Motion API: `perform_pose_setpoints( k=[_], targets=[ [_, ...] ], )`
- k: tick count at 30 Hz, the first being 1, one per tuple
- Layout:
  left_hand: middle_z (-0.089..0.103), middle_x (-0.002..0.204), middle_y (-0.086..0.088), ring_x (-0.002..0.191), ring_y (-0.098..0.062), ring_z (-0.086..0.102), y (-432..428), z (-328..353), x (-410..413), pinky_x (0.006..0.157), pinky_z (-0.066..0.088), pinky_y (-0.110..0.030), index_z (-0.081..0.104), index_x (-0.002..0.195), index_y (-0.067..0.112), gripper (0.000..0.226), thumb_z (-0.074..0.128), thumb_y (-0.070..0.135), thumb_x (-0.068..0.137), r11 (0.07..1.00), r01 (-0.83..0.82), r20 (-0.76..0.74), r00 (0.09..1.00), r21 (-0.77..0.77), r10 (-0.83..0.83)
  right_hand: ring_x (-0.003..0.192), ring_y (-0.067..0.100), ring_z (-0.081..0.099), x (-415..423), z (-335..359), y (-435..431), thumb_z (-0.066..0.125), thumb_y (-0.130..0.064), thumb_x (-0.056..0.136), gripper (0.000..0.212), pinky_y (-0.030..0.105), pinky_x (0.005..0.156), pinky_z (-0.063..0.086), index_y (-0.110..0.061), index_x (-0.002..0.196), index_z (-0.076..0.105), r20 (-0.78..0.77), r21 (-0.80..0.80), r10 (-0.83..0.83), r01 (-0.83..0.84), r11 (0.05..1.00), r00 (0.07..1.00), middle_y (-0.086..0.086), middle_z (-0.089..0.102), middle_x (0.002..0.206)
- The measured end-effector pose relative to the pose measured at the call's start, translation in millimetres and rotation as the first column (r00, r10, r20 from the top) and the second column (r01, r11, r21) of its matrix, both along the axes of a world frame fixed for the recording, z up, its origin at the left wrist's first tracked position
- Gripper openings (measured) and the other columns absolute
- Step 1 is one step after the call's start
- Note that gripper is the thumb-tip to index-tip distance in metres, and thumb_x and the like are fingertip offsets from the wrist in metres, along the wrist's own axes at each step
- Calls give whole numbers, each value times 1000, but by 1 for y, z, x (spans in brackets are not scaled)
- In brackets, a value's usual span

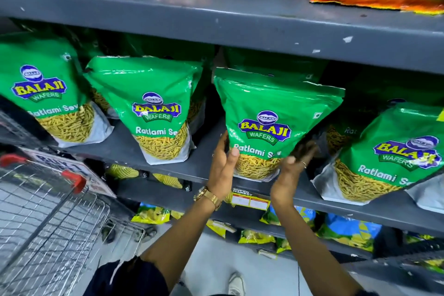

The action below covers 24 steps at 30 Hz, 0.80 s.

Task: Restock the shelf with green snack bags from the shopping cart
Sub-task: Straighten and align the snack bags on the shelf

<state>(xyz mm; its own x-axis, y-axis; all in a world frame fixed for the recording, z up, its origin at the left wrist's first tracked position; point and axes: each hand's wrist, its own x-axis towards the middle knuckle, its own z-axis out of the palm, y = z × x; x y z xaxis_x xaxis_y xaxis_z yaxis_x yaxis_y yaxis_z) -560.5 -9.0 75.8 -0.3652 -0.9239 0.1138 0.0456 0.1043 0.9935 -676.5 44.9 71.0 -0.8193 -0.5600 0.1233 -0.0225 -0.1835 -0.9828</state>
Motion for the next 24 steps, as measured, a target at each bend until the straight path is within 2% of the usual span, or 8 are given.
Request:
perform_pose_setpoints(
  k=[4,6,8,10,13,15,19,24],
  targets=[
    [46,149,7,139,-9,41,4,-6,39,114,34,-31,40,142,28,73,34,74,86,981,-59,101,992,-184,78,155,24,3,39,-13,34,38,-61,92,91,31,127,0,-4,154,1,-384,-75,-94,70,995,918,12,0,164],
    [58,133,4,124,-12,54,4,-9,64,103,44,-29,49,130,30,54,35,65,92,954,-132,96,982,-268,162,148,26,28,66,-27,51,25,-75,91,74,40,127,7,-23,142,39,-594,82,44,6,997,804,11,32,156],
    [59,114,6,107,-19,58,-1,-12,90,92,49,-38,53,118,27,42,36,58,94,902,-276,60,948,-332,312,134,42,43,98,-28,46,25,-80,87,91,51,120,22,-3,121,59,-615,267,243,-92,959,750,34,48,134],
    [52,113,4,105,-27,54,-13,-17,116,90,47,-47,48,117,25,36,39,51,94,844,-415,11,896,-339,445,149,27,24,129,-17,22,33,-73,89,82,35,124,16,-15,148,36,-673,171,267,-206,963,689,14,30,156],
    [41,132,-15,122,-32,45,-45,-26,148,105,40,-46,36,133,12,66,40,62,91,814,-527,-26,843,-245,538,153,21,16,169,2,-32,37,-74,89,87,31,124,15,-19,154,21,-557,35,253,-282,959,791,5,18,162],
    [33,145,0,138,-22,36,-67,-21,161,115,33,-42,28,141,20,79,40,73,84,853,-507,-28,861,-123,508,152,25,19,173,-5,-63,37,-75,87,91,35,124,16,-16,153,20,-411,-1,192,-211,978,891,12,20,161],
    [28,153,11,137,7,37,-102,-8,170,97,32,3,24,148,24,71,36,65,91,973,-184,-115,973,137,200,151,27,23,160,-12,-120,47,-81,77,95,47,125,20,-19,146,27,-17,2,122,-122,993,992,11,24,162],
    [40,155,-1,141,-12,42,-123,-12,165,112,43,-30,32,149,20,84,41,72,83,960,74,-299,954,270,11,114,6,64,178,1,-138,66,-86,54,105,25,97,55,-21,134,46,121,-118,259,-245,962,958,-4,61,131]
  ],
)
